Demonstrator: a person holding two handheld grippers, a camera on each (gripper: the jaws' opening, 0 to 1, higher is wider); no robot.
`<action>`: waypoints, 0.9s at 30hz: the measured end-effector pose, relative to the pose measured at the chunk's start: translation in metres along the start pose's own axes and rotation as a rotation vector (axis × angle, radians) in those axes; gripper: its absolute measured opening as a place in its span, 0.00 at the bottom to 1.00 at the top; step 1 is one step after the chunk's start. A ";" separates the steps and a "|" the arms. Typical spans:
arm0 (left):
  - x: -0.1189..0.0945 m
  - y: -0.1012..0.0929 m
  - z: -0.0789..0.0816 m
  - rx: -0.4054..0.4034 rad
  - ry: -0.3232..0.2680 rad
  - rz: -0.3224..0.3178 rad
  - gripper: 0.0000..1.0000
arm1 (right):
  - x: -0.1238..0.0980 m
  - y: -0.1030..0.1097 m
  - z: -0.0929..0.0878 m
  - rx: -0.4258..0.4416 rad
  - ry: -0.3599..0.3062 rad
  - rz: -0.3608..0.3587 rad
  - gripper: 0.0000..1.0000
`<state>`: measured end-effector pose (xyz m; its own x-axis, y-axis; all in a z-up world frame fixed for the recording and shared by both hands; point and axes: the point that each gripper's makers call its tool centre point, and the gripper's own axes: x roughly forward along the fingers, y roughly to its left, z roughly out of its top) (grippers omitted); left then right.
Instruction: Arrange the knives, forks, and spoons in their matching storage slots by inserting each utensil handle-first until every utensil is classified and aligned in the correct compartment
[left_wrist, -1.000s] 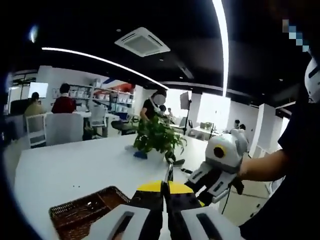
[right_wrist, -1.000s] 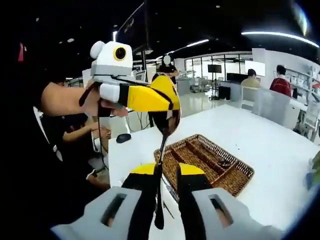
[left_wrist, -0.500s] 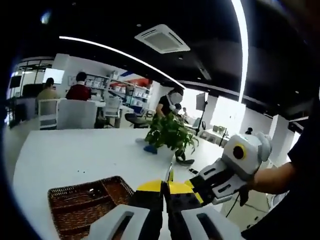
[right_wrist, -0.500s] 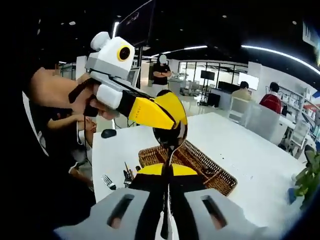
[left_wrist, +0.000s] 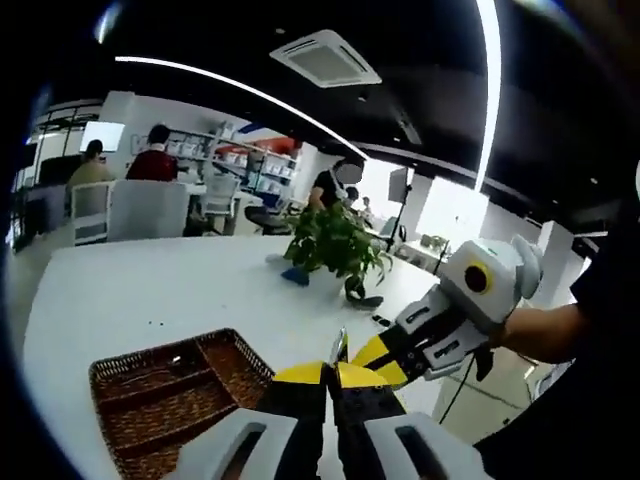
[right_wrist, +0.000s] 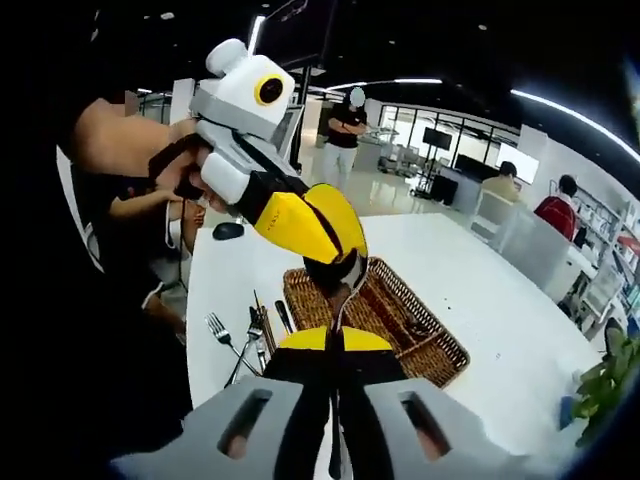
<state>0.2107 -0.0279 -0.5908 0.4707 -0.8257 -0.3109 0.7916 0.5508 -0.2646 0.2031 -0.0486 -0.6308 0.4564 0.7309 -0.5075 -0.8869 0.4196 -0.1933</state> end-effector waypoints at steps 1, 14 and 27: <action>-0.001 0.000 -0.001 0.020 0.002 0.001 0.01 | 0.000 0.000 0.000 -0.005 0.003 0.002 0.00; -0.047 0.022 -0.003 0.108 -0.022 0.075 0.33 | -0.009 -0.007 -0.006 -0.025 0.062 -0.002 0.00; -0.105 0.064 -0.013 0.213 0.024 0.130 1.00 | 0.001 -0.006 0.009 -0.071 0.141 -0.039 0.00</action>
<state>0.2069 0.0953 -0.5869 0.5664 -0.7452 -0.3520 0.7905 0.6120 -0.0236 0.2097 -0.0456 -0.6226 0.4802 0.6301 -0.6103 -0.8739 0.4032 -0.2714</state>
